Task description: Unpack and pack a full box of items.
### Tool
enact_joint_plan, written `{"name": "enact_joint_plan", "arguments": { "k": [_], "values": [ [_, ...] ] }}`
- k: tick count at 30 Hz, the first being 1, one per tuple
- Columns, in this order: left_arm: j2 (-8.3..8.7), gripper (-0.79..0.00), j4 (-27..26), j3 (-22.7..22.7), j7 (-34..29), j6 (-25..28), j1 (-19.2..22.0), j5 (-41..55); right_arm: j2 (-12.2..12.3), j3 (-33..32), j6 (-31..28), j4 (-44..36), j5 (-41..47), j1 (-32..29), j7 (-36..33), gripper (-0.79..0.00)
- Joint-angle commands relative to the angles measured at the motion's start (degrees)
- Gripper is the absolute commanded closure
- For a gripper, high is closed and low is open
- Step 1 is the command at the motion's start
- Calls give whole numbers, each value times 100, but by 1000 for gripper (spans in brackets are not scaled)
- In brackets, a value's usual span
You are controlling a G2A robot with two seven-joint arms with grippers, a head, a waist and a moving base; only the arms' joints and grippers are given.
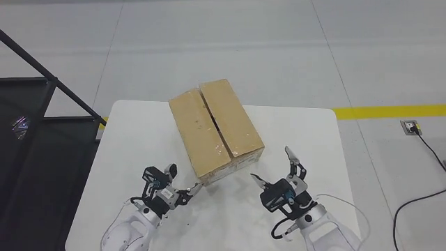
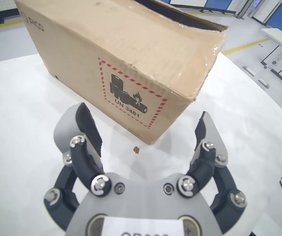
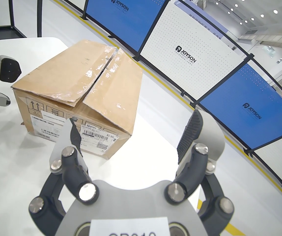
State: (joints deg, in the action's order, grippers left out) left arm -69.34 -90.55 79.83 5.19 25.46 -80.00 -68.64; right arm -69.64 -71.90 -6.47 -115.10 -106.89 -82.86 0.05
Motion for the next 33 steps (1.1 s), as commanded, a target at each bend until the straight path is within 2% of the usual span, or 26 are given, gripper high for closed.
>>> {"name": "enact_joint_plan", "arguments": {
  "k": [1,5,12,27,30,33],
  "values": [
    [7,-785,-34,99,-8,-24,-11,166,1,-19,-7,1,-6,-18,10,-785],
    [-10,-785,-77,102,-35,-529,9,70,0,-48,-18,-6,-7,-54,51,-785],
    [-94,-785,212,-431,60,-1029,237,-420,12,-191,8,-18,5,-218,205,-785],
    [-203,-785,148,-1198,-11,-961,395,-744,29,-418,195,-68,166,-754,720,-785],
    [-210,-785,112,-1268,23,-903,378,-784,9,-485,331,-43,590,-817,764,-785],
    [-196,-785,90,-1221,46,-790,328,-757,9,-485,331,-43,590,-817,764,-785]
  ]
}}
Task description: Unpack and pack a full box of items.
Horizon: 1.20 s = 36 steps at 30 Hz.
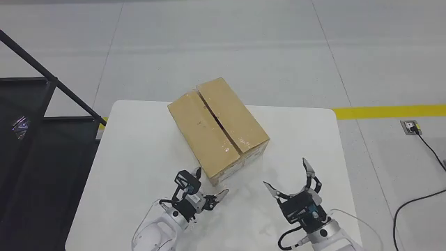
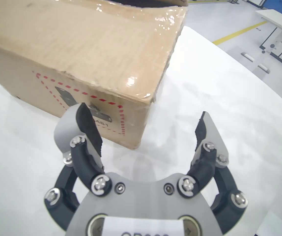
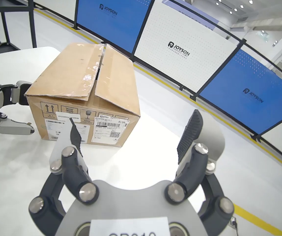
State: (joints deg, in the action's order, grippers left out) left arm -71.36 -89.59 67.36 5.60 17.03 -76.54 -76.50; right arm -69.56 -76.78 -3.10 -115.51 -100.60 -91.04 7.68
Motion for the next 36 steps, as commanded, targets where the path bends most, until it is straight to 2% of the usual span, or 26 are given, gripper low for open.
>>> {"name": "enact_joint_plan", "arguments": {
  "k": [1,6,16,20,23,25,28,34,36],
  "values": [
    [15,-785,-7,58,-11,152,-35,86,1,2,-6,-1,-40,2,0,-785],
    [53,-785,-40,192,-155,665,-22,368,0,2,-6,-4,-33,4,0,-785],
    [71,-785,-97,-55,-320,1195,87,81,-34,-16,17,66,426,75,167,-785],
    [73,-785,-99,-151,-300,1314,101,4,-45,-90,-58,100,887,37,551,-785],
    [81,-785,-121,-148,-208,1386,97,7,-69,-134,-249,206,1666,45,1188,-785],
    [97,-785,-143,-37,-99,1391,74,99,-94,-168,-528,404,2497,90,1555,-785],
    [137,-785,-187,286,-8,1338,37,330,-94,-168,-528,404,2497,90,1555,-785],
    [251,-785,-151,1226,78,1207,-37,801,-95,-156,-534,388,2479,102,1510,-785],
    [280,-785,-72,1481,49,1173,-10,968,-114,-14,-739,361,2722,247,1422,-785]
  ]
}}
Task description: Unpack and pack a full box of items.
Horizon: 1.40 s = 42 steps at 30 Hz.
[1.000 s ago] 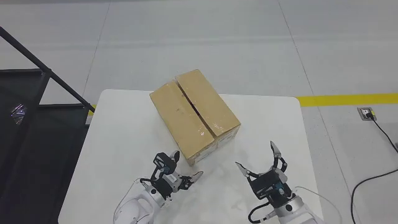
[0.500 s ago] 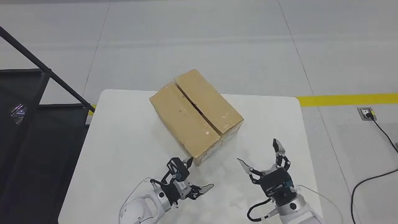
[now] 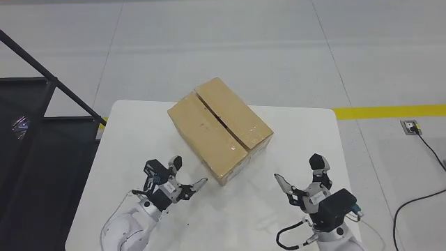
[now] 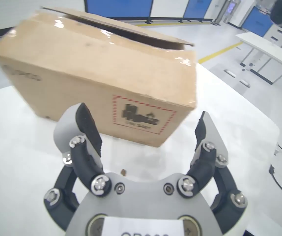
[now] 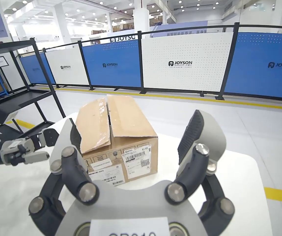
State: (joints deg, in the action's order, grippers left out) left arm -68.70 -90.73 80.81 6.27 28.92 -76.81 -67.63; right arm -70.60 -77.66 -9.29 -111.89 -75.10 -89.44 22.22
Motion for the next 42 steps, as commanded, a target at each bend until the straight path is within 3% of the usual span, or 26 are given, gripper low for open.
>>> {"name": "enact_joint_plan", "arguments": {
  "k": [1,4,8,13,16,23,35,42],
  "values": [
    [24,-785,84,233,-29,-10,32,158,-28,143,-275,91,440,228,14,-785],
    [54,-785,171,434,-64,54,58,303,-102,383,-776,651,1435,774,270,-785],
    [76,-785,201,541,-81,127,32,386,-216,788,-1964,1688,2944,1541,502,-785],
    [86,-785,244,584,-75,118,14,481,-315,1283,-2958,2811,4320,2331,-557,-785],
    [92,-785,279,600,-101,119,39,522,-348,1461,-3093,3113,4720,2616,-1200,-785],
    [106,-785,341,614,-168,115,116,571,-378,1572,-3024,3239,5041,2680,-1797,-785],
    [118,-785,381,544,-220,91,187,562,-350,1321,-2804,2909,5040,2234,-1845,-785],
    [125,-785,406,514,-222,86,228,562,-387,1394,-2745,3049,5287,2385,-2147,-785]
  ]
}}
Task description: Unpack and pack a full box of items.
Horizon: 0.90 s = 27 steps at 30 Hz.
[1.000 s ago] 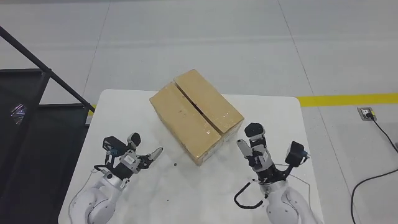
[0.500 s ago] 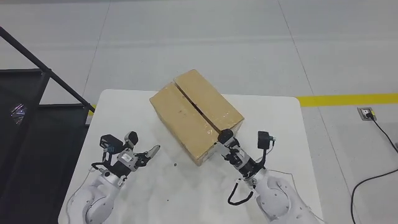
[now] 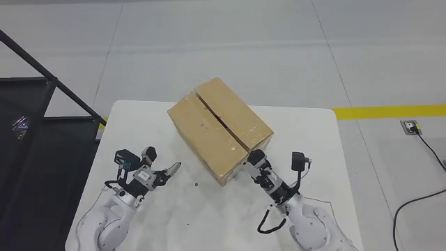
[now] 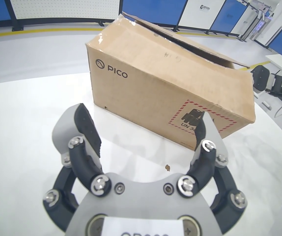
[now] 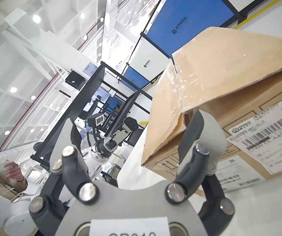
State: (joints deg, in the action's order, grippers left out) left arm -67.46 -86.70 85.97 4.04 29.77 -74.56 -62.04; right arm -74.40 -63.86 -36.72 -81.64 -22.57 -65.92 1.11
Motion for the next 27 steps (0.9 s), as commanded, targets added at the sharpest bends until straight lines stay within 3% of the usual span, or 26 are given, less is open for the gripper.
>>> {"name": "enact_joint_plan", "arguments": {
  "k": [1,15,20,27],
  "values": [
    [3,-785,7,-3,0,0,8,4,-13,31,-2,57,66,68,-82,-785],
    [24,-785,136,2,20,10,47,45,-74,180,-162,192,342,339,-624,-785],
    [27,-785,164,-11,44,2,59,77,-110,265,366,180,3,486,-693,-785],
    [38,-785,220,9,79,17,58,111,-159,381,643,160,-200,564,-701,-785]
  ]
}}
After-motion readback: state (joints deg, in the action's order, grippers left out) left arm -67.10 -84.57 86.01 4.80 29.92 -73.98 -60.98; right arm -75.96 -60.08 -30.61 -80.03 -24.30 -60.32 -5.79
